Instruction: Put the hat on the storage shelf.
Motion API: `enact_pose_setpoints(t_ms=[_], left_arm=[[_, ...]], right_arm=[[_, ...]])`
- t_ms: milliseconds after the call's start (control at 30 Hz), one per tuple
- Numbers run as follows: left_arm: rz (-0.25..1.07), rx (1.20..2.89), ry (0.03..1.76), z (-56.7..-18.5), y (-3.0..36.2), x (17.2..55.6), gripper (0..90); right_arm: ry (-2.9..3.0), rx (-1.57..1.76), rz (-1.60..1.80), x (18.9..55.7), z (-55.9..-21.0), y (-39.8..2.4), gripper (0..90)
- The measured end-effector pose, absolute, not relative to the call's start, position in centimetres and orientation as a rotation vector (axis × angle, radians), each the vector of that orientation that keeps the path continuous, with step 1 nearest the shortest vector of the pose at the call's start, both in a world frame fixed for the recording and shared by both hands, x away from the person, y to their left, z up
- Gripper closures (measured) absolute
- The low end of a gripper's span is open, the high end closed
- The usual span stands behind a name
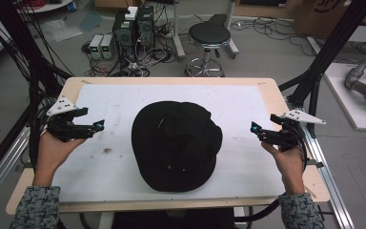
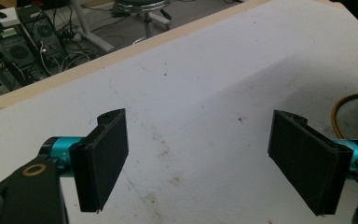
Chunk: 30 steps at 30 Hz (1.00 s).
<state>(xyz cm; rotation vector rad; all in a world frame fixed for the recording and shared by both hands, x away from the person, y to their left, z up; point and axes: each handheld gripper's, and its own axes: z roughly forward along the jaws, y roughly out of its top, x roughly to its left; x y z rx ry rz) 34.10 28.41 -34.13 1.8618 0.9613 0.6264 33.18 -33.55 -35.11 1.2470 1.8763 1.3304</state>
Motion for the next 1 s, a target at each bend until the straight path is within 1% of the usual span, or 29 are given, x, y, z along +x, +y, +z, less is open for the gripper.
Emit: enact_pose_setpoints(t_ms=[267, 1000], left_arm=[[0.625, 1.878, 0.958, -34.0, 28.21, 34.52, 20.0], [0.632, 1.869, 0.962, -33.78, 28.28, 34.33, 20.0]], right_arm=[[1.902, 1.217, 1.339, 32.44, -34.97, -33.74, 12.3], [1.937, 1.198, 1.359, 32.56, -35.19, -33.24, 12.3]])
